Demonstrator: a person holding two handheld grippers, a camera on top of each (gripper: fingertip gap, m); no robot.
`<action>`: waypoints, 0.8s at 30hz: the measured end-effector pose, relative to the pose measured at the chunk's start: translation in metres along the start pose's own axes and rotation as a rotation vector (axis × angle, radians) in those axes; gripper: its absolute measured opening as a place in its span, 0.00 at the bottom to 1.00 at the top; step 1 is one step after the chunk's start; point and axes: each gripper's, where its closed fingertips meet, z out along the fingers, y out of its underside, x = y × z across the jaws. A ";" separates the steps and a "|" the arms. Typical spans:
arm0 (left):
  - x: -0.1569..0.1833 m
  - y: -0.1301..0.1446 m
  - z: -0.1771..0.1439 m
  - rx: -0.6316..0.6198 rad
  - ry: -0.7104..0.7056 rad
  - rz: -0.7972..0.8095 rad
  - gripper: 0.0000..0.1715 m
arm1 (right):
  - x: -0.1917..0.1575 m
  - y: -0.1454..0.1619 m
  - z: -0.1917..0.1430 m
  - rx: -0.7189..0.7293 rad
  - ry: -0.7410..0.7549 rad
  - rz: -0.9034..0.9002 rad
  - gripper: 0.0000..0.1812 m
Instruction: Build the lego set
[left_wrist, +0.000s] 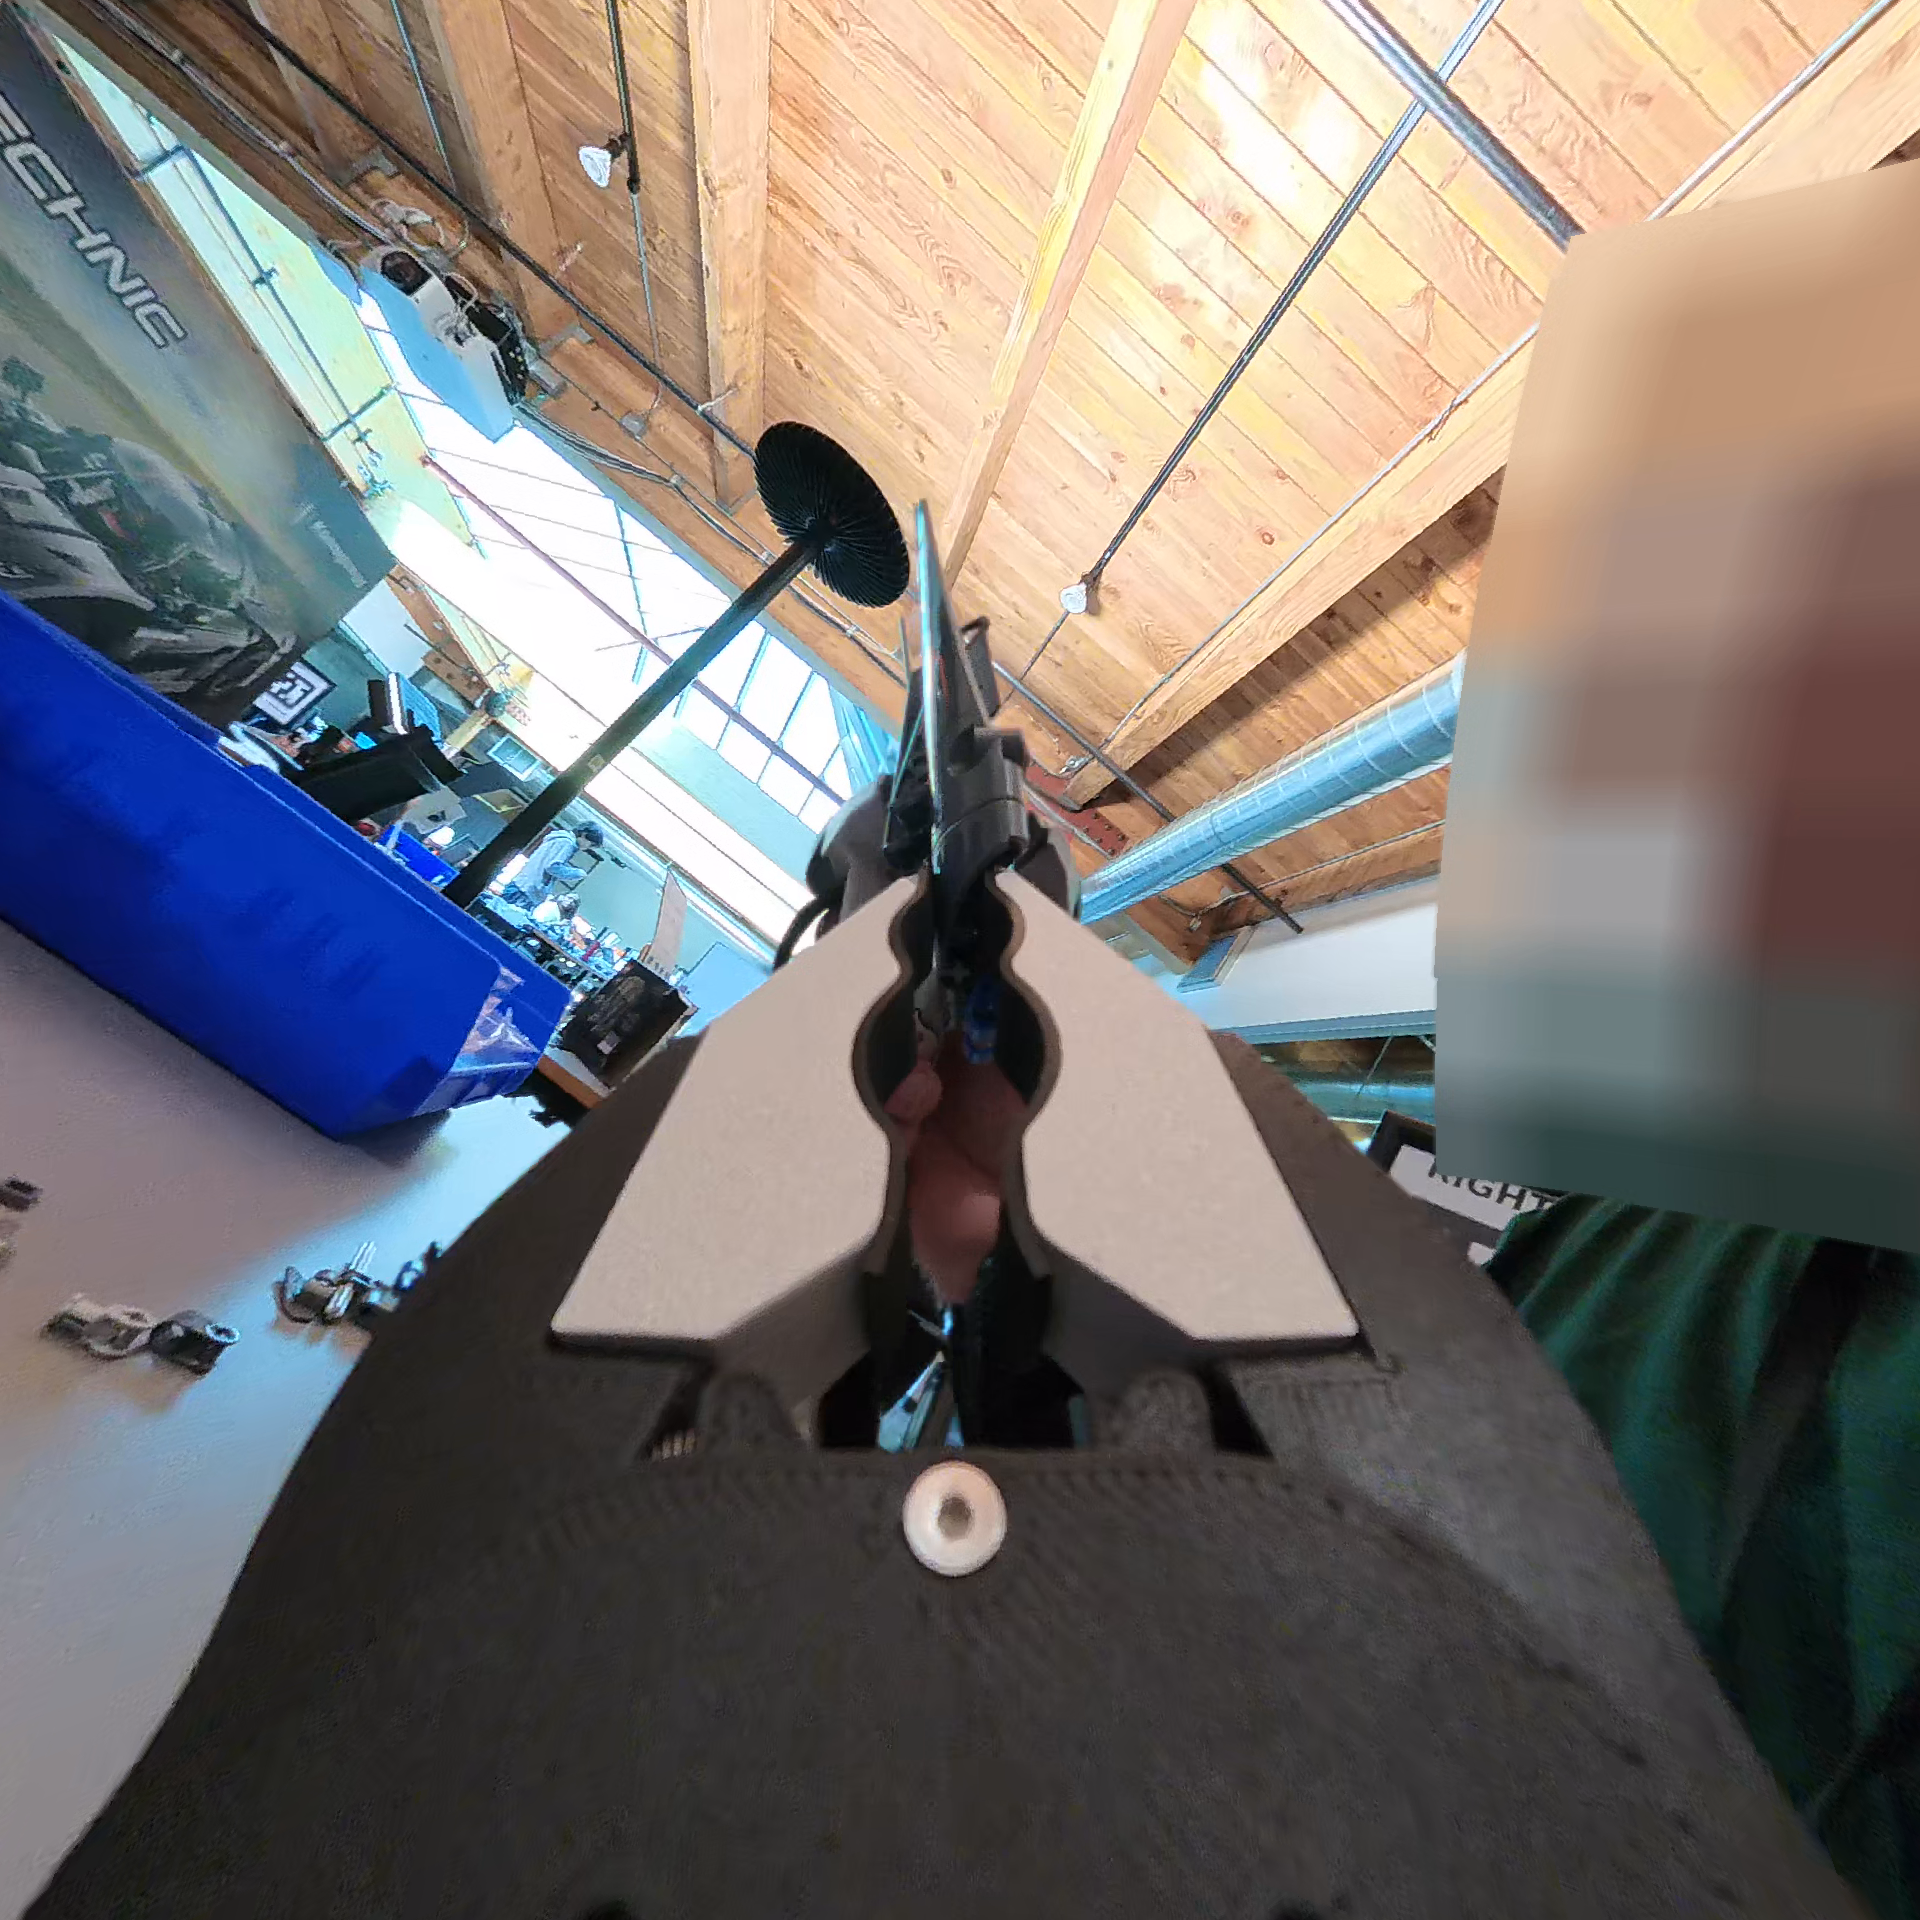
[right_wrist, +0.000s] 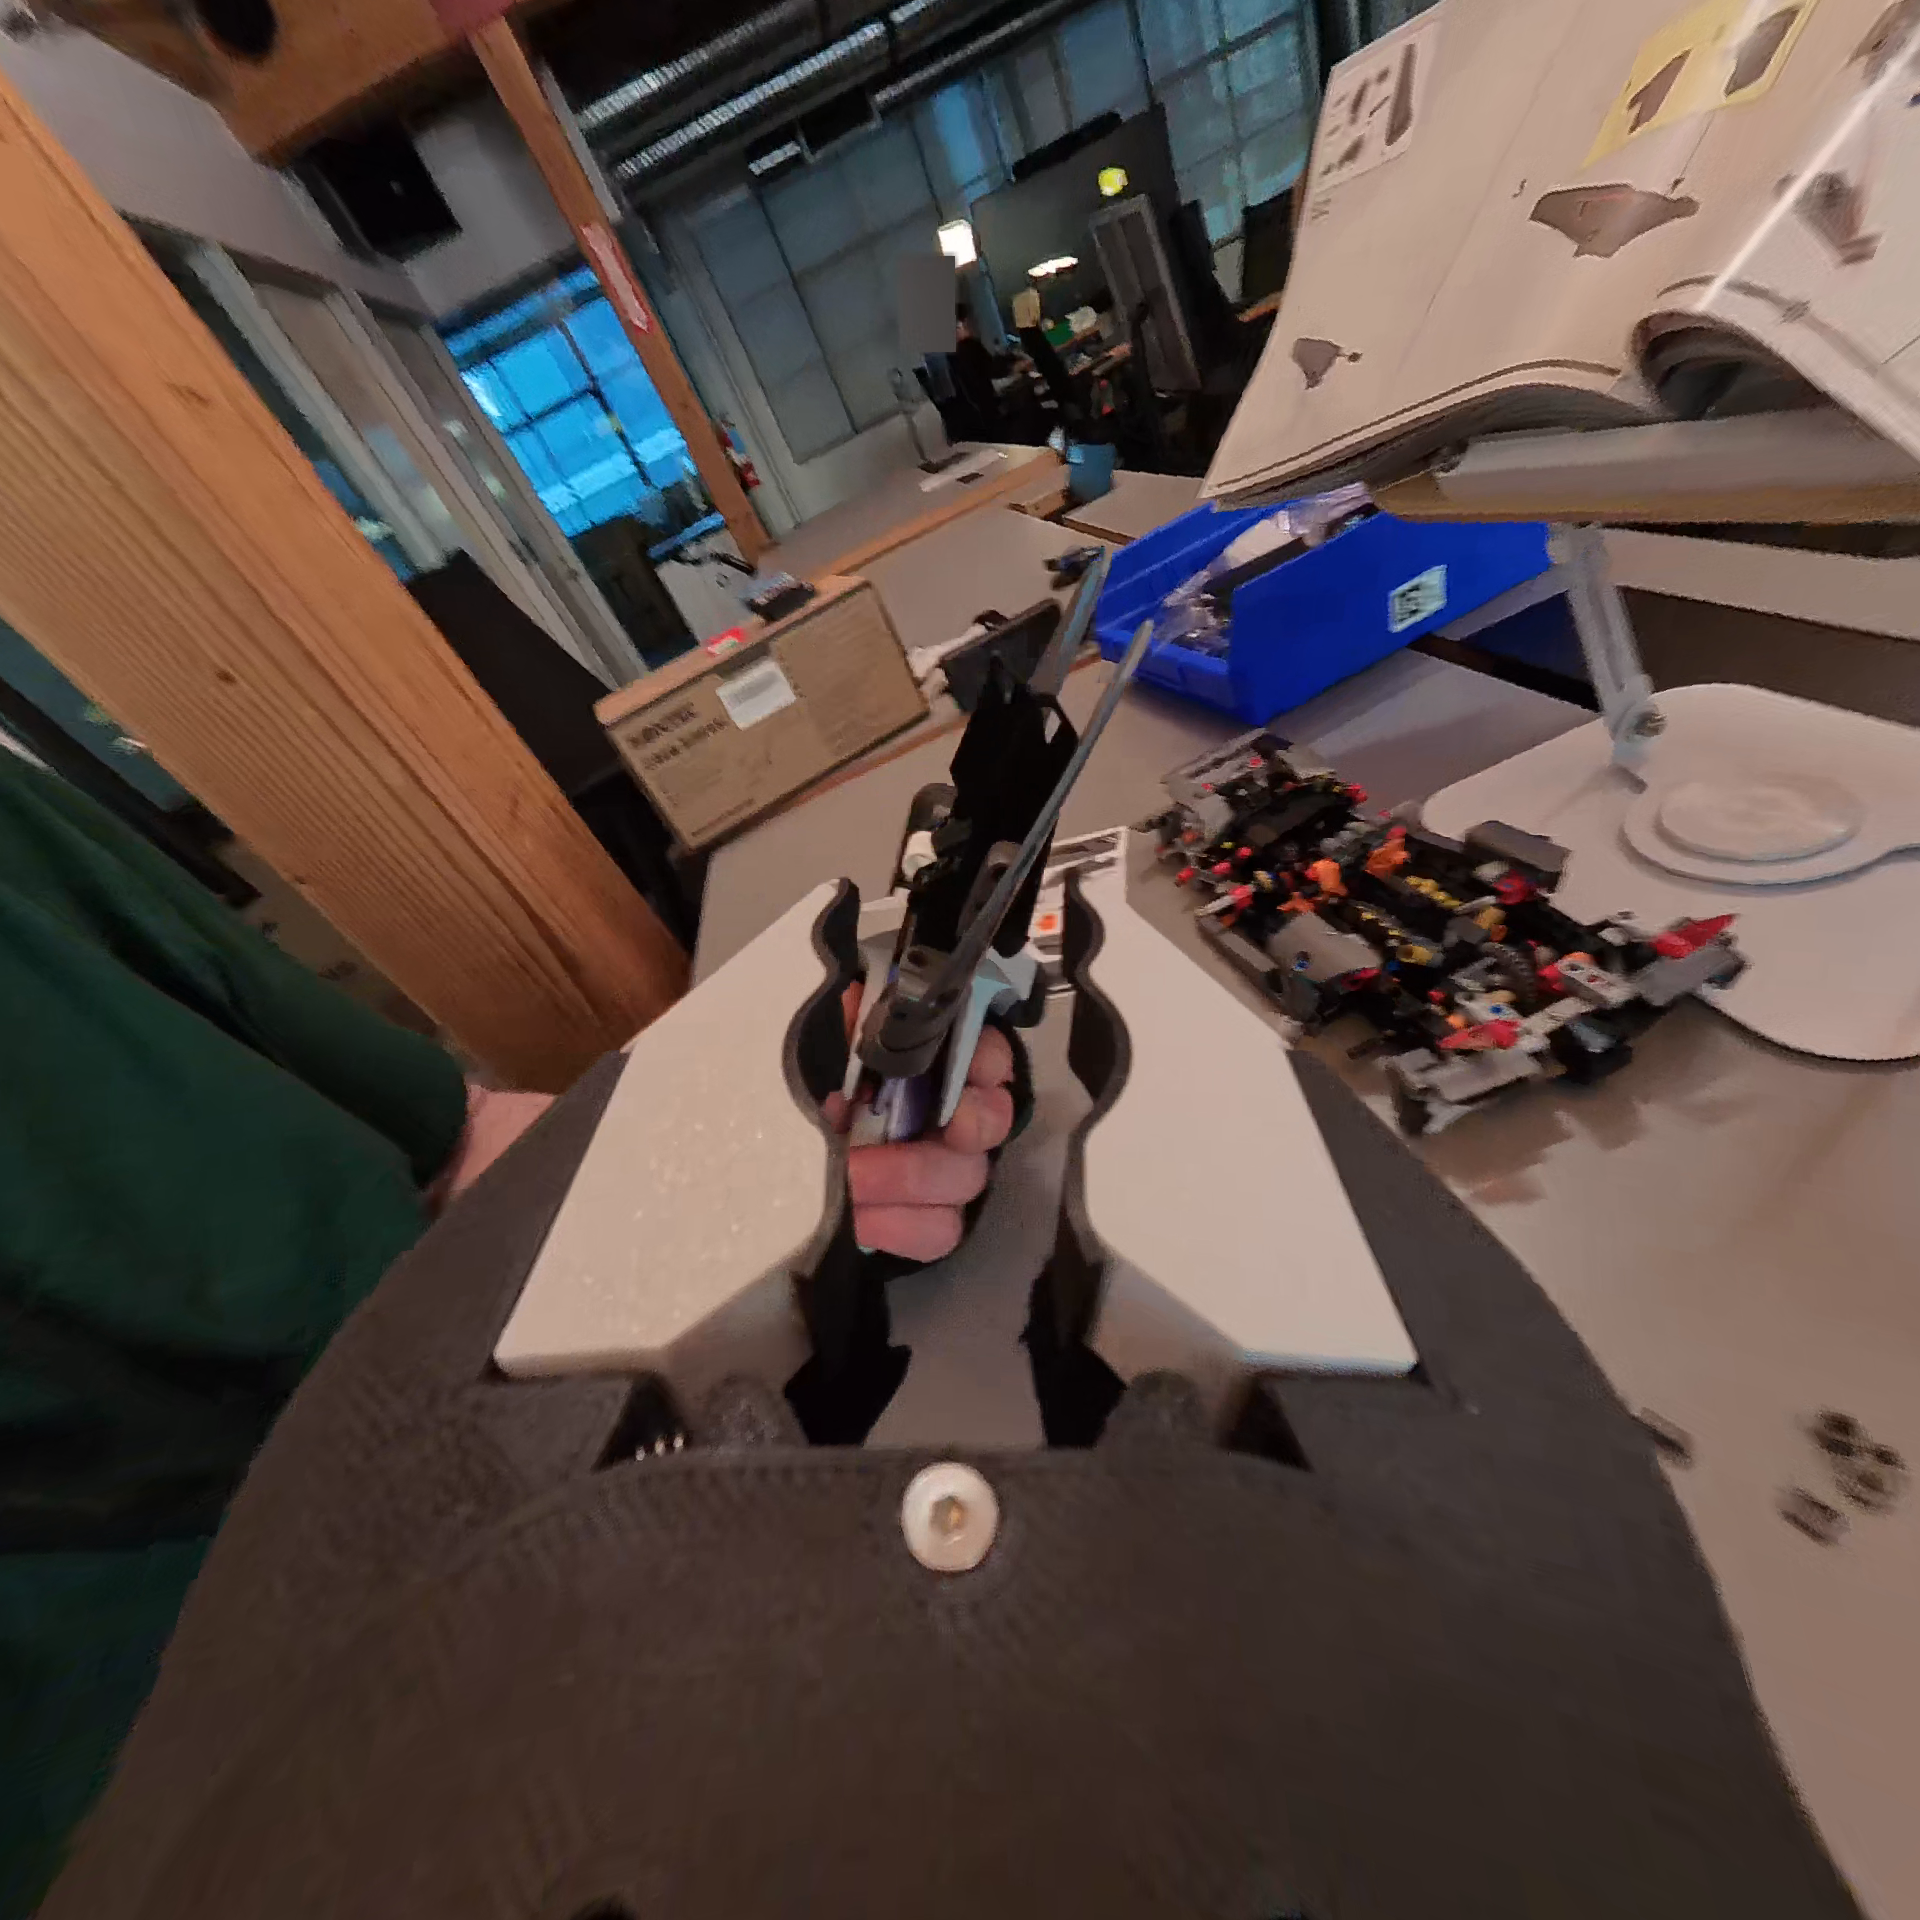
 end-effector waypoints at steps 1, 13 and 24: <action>-0.001 0.000 -0.001 0.004 0.003 -0.014 0.03 | 0.001 0.000 0.000 -0.017 0.039 -0.043 0.23; 0.002 0.001 0.000 0.004 0.044 -0.055 0.03 | -0.002 0.003 0.000 -0.030 0.011 -0.015 0.11; 0.007 0.004 0.004 -0.028 0.011 0.074 0.03 | -0.007 0.006 -0.004 0.080 -0.083 0.158 0.04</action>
